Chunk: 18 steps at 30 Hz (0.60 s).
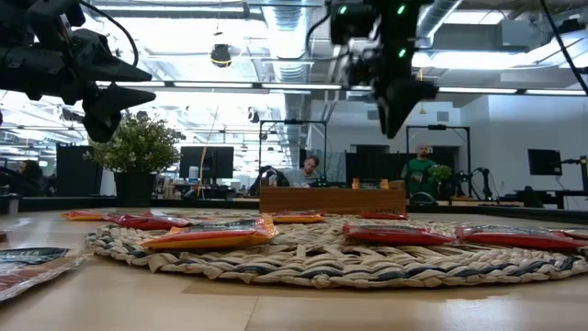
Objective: Pick & Place Tea
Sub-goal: Put the orange tea bag into the right section of the wooden organizer
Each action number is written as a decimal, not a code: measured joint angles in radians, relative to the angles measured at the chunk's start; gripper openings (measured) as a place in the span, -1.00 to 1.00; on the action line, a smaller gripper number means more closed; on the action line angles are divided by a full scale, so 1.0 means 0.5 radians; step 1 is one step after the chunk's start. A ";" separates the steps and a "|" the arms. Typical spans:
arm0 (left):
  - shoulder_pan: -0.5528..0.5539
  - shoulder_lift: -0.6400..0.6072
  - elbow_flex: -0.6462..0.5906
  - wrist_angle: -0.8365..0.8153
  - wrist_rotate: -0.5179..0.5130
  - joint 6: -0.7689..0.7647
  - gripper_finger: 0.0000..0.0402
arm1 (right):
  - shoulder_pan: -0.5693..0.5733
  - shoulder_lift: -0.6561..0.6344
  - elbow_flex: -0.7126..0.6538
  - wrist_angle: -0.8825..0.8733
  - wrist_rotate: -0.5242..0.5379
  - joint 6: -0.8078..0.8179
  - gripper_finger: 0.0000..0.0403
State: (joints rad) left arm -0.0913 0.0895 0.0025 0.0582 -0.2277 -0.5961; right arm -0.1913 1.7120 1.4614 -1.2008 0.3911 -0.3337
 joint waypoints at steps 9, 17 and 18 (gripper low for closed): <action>0.000 0.000 0.000 0.019 0.000 0.000 -0.35 | -0.202 -0.678 -0.291 0.150 -0.534 0.381 -0.44; 0.001 0.000 0.013 0.331 -0.118 -0.054 -0.35 | -0.270 -1.424 -1.070 0.851 -0.643 0.882 -0.44; 0.000 -0.001 0.024 0.340 -0.122 -0.029 -0.35 | -0.260 -1.511 -1.166 0.959 -0.648 0.955 -0.44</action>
State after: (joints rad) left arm -0.0914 0.0892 0.0147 0.2281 -0.2889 -0.6106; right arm -0.3211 0.9566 0.8785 -0.7211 0.0672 0.1436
